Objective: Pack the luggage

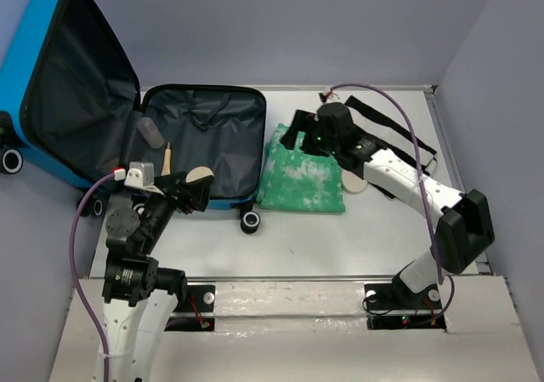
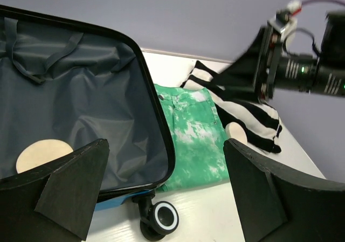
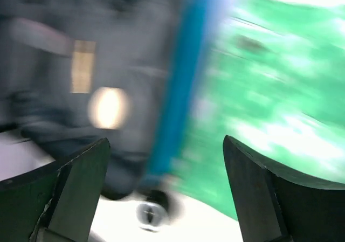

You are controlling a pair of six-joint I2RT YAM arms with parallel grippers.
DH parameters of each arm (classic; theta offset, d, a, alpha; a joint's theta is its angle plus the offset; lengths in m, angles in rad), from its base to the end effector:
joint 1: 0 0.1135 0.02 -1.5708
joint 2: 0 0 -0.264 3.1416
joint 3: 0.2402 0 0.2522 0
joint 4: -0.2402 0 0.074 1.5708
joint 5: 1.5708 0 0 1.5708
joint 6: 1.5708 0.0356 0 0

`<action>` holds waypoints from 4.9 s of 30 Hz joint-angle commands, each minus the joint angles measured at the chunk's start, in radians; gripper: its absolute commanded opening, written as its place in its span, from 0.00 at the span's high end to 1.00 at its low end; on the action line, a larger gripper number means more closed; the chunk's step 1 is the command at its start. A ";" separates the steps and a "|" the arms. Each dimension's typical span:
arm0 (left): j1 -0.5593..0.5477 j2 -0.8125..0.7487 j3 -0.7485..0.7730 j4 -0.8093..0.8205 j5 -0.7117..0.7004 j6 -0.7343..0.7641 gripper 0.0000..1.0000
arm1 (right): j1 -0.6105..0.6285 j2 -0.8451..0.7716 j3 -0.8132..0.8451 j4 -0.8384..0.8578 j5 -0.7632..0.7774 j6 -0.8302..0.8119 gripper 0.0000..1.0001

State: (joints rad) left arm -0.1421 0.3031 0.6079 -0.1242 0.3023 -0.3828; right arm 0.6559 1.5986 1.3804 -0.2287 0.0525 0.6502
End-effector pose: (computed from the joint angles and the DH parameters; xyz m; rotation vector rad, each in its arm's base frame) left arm 0.0875 -0.0232 0.3424 0.0861 1.4266 -0.6442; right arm 0.3009 0.2292 0.3356 0.0288 2.1044 0.7612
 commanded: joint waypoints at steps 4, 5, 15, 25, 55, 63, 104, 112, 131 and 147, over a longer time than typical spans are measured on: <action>0.006 -0.018 0.000 0.041 0.026 -0.007 0.01 | -0.248 -0.241 -0.470 -0.069 0.266 -0.078 0.27; 0.006 -0.018 0.001 0.043 0.026 -0.007 0.01 | -0.269 -0.252 -0.500 -0.069 0.280 -0.083 0.28; 0.006 -0.002 -0.002 0.043 0.027 -0.007 0.01 | -0.366 -0.106 -0.572 -0.026 0.299 -0.063 0.37; 0.006 -0.001 -0.002 0.044 0.032 -0.008 0.01 | -0.400 -0.133 -0.622 0.029 0.265 -0.044 0.93; -0.013 -0.016 -0.007 0.051 0.032 -0.013 0.01 | -0.257 -0.256 -0.328 -0.052 0.116 -0.090 0.06; -0.016 0.022 -0.010 0.054 0.047 -0.019 0.01 | -0.268 -0.206 -0.575 -0.011 0.071 -0.095 0.08; -0.992 0.950 -0.139 0.367 -0.900 -0.791 0.06 | 0.157 -0.793 -0.784 -0.271 0.164 0.141 0.21; -0.990 1.162 -0.034 0.365 -0.943 -0.811 0.14 | 0.111 -0.675 -0.626 -0.267 0.325 0.022 0.11; -0.935 1.111 0.018 0.431 -0.787 -0.561 0.94 | -0.386 -0.112 -0.524 -0.049 -0.115 -0.221 0.00; -0.929 1.143 0.027 0.455 -0.744 -0.527 0.94 | -0.395 0.119 -0.655 0.302 -0.644 -0.144 0.01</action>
State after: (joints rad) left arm -1.0706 1.4437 0.5888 0.2615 -0.4427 -0.9409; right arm 0.2436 1.6260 0.8413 -0.0669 -0.2653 0.4374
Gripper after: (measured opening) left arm 0.113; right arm 0.993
